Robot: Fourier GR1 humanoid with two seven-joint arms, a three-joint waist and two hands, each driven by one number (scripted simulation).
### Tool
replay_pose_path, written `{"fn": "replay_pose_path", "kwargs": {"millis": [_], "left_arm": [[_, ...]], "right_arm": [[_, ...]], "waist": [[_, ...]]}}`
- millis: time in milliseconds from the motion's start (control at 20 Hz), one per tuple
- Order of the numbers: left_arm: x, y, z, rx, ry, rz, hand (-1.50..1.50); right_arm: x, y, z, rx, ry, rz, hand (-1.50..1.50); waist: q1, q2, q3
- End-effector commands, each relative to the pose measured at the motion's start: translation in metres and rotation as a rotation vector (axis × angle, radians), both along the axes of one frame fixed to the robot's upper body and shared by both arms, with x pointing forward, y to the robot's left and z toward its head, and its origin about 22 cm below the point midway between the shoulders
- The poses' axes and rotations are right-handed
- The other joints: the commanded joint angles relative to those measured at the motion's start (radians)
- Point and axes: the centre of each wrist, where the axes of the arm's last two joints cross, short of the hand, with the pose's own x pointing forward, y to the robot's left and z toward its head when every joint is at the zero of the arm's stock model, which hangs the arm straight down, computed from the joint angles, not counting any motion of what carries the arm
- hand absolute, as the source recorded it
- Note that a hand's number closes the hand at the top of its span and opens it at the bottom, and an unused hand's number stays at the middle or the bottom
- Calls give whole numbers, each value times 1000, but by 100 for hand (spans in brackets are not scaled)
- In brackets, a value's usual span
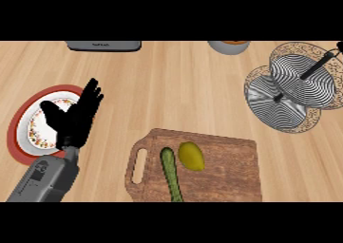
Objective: Pick the lemon from the cutting board and place it in the tiered basket
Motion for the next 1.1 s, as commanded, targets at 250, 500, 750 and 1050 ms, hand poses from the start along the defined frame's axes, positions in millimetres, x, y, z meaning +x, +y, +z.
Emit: {"fn": "replay_pose_path", "kwargs": {"millis": [250,500,750,1050], "left_arm": [[-8,-18,0,114,-127,-270,0],[-25,-21,-18,76,-93,-301,0],[-33,2,-33,73,-89,-254,0],[-33,6,-29,115,-64,-206,0]], "right_arm": [[-5,169,-104,160,484,240,-150],[-25,240,-137,218,498,174,-150],[-20,282,-119,-4,326,202,-150],[7,251,-81,-514,367,82,-150]], "waist": [[101,-5,10],[76,-18,14],[5,-30,11],[-17,-53,4]]}}
